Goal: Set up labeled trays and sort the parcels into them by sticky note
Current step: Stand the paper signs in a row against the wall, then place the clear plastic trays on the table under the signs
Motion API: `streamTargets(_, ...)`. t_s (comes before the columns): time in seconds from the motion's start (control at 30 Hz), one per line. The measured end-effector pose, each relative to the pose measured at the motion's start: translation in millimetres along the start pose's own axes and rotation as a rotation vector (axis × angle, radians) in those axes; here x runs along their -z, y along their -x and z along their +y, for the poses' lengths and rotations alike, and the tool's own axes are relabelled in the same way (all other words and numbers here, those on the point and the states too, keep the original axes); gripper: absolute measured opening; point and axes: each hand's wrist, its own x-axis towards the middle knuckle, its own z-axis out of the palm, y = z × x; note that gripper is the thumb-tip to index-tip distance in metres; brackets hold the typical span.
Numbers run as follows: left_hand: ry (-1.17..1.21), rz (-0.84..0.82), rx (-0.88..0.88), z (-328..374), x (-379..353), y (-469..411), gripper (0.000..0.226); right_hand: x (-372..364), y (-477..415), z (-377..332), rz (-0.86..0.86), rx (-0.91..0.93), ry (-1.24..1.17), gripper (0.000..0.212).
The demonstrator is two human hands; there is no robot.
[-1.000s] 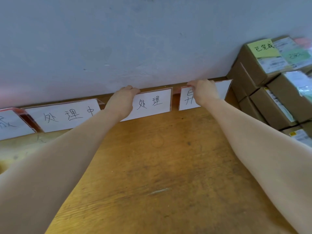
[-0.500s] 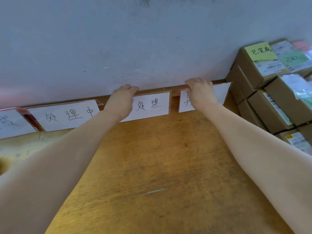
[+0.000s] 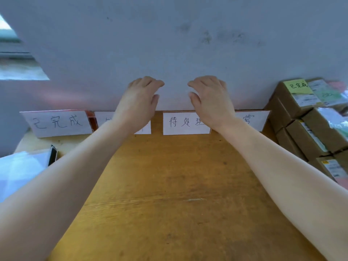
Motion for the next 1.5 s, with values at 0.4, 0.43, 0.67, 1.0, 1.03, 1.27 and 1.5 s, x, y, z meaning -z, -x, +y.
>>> streamTargets(0.4, -0.108, 0.225, 0.054, -46.0, 156.4, 150.5, 0.029, 27.2, 34.8, -201.3, 0.141, 0.231, -0.108, 0.028)
streamTargets(0.43, -0.122, 0.227, 0.062, -50.6, 165.5, 165.9, 0.028, 25.5, 40.8, -217.4, 0.143, 0.253, -0.120, 0.028)
streamTargets(0.67, -0.155, 0.228, 0.165, -83.6, 205.0, 268.8, 0.027, 5.7, 92.3, -311.5, 0.018, 0.295, -0.199, 0.028)
streamTargets(1.0, -0.191, -0.014, 0.707, -150.8, 186.5, 456.6, 0.026, -90.5, 184.4, -406.8, -0.573, 0.186, -0.008, 0.041)
streamTargets(1.03, -0.190, -0.037, 0.762, -151.5, 184.1, 468.5, 0.028, -99.0, 190.8, -411.4, -0.628, 0.140, 0.004, 0.044)
streamTargets(1.27, -0.090, -0.187, 1.054, -147.8, 163.0, 503.9, 0.041, -136.1, 213.7, -430.9, -0.848, -0.244, -0.063, 0.051)
streamTargets(1.5, 0.003, -0.232, 1.131, -150.3, 149.9, 493.8, 0.042, -147.3, 215.4, -438.4, -0.794, -0.345, -0.065, 0.029)
